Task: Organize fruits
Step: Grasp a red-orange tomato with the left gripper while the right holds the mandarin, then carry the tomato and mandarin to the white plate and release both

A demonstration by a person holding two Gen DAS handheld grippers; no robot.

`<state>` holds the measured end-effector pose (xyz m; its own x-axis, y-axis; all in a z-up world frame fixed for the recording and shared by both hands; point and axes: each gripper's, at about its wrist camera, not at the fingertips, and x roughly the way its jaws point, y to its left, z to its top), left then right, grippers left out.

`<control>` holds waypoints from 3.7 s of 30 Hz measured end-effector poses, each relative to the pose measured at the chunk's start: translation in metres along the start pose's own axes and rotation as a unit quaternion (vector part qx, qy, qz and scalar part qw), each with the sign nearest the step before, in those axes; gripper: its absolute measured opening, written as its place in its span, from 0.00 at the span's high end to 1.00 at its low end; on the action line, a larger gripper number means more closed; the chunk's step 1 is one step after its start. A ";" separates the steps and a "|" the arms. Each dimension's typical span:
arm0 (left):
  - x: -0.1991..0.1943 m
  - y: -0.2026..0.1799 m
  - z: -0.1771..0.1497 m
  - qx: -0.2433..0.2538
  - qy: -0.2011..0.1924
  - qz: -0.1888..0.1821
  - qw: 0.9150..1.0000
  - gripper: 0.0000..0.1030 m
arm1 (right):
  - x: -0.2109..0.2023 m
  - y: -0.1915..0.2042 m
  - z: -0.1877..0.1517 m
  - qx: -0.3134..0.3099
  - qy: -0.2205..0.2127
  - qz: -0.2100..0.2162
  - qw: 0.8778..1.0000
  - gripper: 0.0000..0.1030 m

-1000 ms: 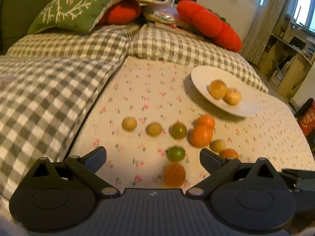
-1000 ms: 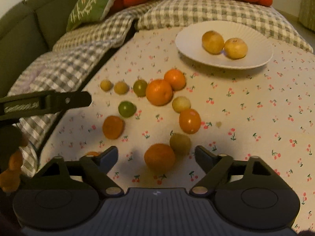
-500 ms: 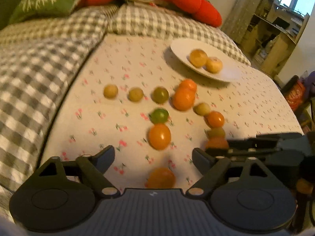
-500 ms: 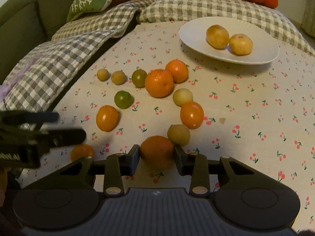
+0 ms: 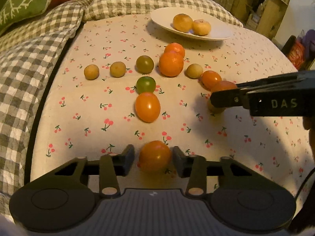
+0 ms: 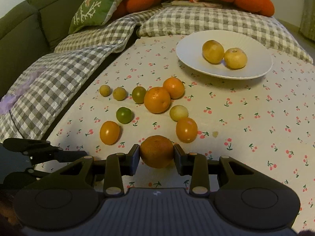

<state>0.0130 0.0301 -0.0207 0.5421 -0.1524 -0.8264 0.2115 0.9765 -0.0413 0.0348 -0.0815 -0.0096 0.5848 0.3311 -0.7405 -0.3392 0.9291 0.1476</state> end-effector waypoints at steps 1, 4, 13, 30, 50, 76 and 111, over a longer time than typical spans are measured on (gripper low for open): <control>0.000 -0.001 0.000 0.003 -0.002 0.001 1.000 0.74 | -0.001 0.000 0.000 -0.001 -0.001 0.002 1.000 0.68; -0.001 -0.005 -0.001 0.011 -0.007 0.005 1.000 0.74 | -0.003 0.000 0.001 -0.001 -0.006 0.005 1.000 0.68; -0.003 -0.004 0.001 0.011 -0.018 -0.006 1.000 0.75 | -0.005 -0.004 0.001 0.008 -0.013 0.018 1.000 0.68; -0.009 0.002 0.006 -0.028 -0.042 0.027 0.998 0.75 | -0.010 -0.005 0.002 0.011 -0.028 0.028 0.999 0.68; -0.016 -0.020 0.035 0.002 -0.088 0.059 0.994 0.75 | -0.017 -0.013 0.014 0.009 -0.057 0.023 0.998 0.68; 0.069 -0.068 0.167 0.097 -0.143 -0.008 0.985 0.75 | 0.002 -0.123 0.076 0.067 -0.121 -0.048 0.989 0.68; 0.066 -0.034 0.163 0.054 -0.135 -0.026 0.989 0.47 | 0.019 -0.109 0.087 0.041 -0.109 -0.036 0.992 0.63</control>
<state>0.1741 -0.0385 0.0181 0.7227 -0.2507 -0.6441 0.3226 0.9465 -0.0064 0.1471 -0.1622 0.0178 0.7546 0.2821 -0.5925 -0.2341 0.9592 0.1585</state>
